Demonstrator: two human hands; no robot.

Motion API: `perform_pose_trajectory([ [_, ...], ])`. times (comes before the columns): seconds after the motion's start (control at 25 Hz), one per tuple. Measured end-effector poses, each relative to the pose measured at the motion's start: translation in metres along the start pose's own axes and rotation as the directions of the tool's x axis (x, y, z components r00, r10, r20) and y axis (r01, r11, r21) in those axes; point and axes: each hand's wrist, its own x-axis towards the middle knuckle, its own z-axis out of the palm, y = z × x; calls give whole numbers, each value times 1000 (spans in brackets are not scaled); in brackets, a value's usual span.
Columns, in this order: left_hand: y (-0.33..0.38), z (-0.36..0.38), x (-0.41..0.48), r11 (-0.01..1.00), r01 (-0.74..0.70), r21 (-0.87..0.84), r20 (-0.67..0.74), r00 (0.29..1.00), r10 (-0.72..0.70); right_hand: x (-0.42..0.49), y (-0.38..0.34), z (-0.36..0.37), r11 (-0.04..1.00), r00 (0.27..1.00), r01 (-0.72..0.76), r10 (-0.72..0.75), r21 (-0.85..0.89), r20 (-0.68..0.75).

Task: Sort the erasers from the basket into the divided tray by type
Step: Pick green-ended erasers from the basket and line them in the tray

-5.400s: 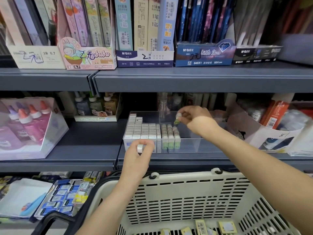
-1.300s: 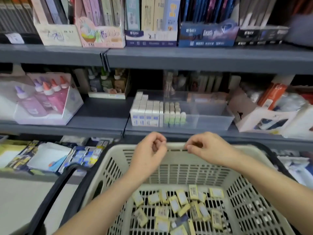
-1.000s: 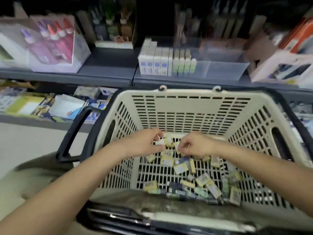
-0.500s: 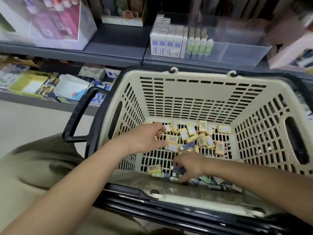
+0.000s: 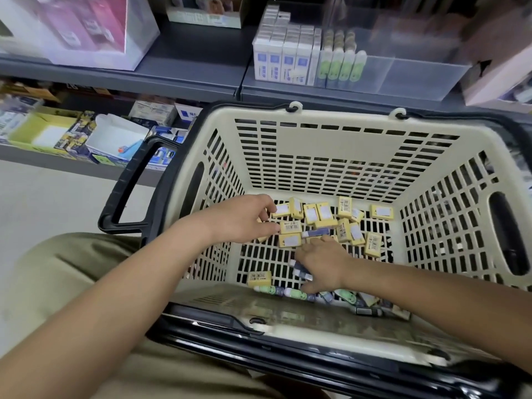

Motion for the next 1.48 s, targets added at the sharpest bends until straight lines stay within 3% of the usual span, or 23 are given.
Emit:
perform_pose_trajectory([
  [0.52, 6, 3, 6, 998, 10, 58, 148, 989, -19, -3, -11, 1, 999, 999, -30, 29, -41, -18],
  [0.64, 13, 3, 28, 996, 45, 73, 150, 987, -56, -4, -1, -20, 956, 982, -130, 160, 263, -96],
  [0.72, 15, 7, 42, 992, 128, 19, 132, 983, -130, -7, 11, -38, 836, 952, -186, 284, 516, -115],
  [0.76, 15, 12, 45, 977, 195, -86, 159, 971, -180, -9, 15, -44, 758, 934, -186, 333, 625, -127],
  [0.8, 16, 19, 47, 925, 278, -260, 226, 949, -222, -11, 16, -48, 680, 914, -173, 381, 713, -141],
  [0.88, 21, 31, 44, 627, 405, -666, 383, 906, -179, -12, 12, -58, 570, 877, -124, 446, 812, -179],
  [0.96, 21, 33, 43, 286, 384, -878, 383, 922, -60, -11, 4, -65, 554, 871, -68, 439, 830, -222],
  [1.0, 19, 31, 44, 183, 359, -915, 361, 932, -23, -11, 1, -67, 566, 877, -47, 417, 823, -237],
  [1.08, 14, 25, 43, 130, 330, -935, 333, 943, 3, -16, 0, -72, 608, 898, -23, 361, 794, -251],
  [1.28, 10, 24, 42, 127, 331, -935, 332, 943, -16, -33, 9, -80, 723, 957, 68, 148, 687, -250],
  [1.32, 9, 22, 44, 117, 327, -938, 325, 945, -35, -34, 11, -80, 687, 964, 76, 135, 722, -230],
  [1.4, 5, 16, 50, 140, 300, -944, 287, 952, -105, -32, 17, -75, 497, 960, 27, 230, 867, -162],
  [1.44, 3, 13, 52, 146, 279, -949, 255, 953, -164, -29, 18, -71, 466, 950, -22, 285, 885, -126],
  [1.48, 0, 12, 54, 137, 260, -956, 223, 946, -238, -24, 16, -65, 525, 953, -80, 290, 848, -89],
])
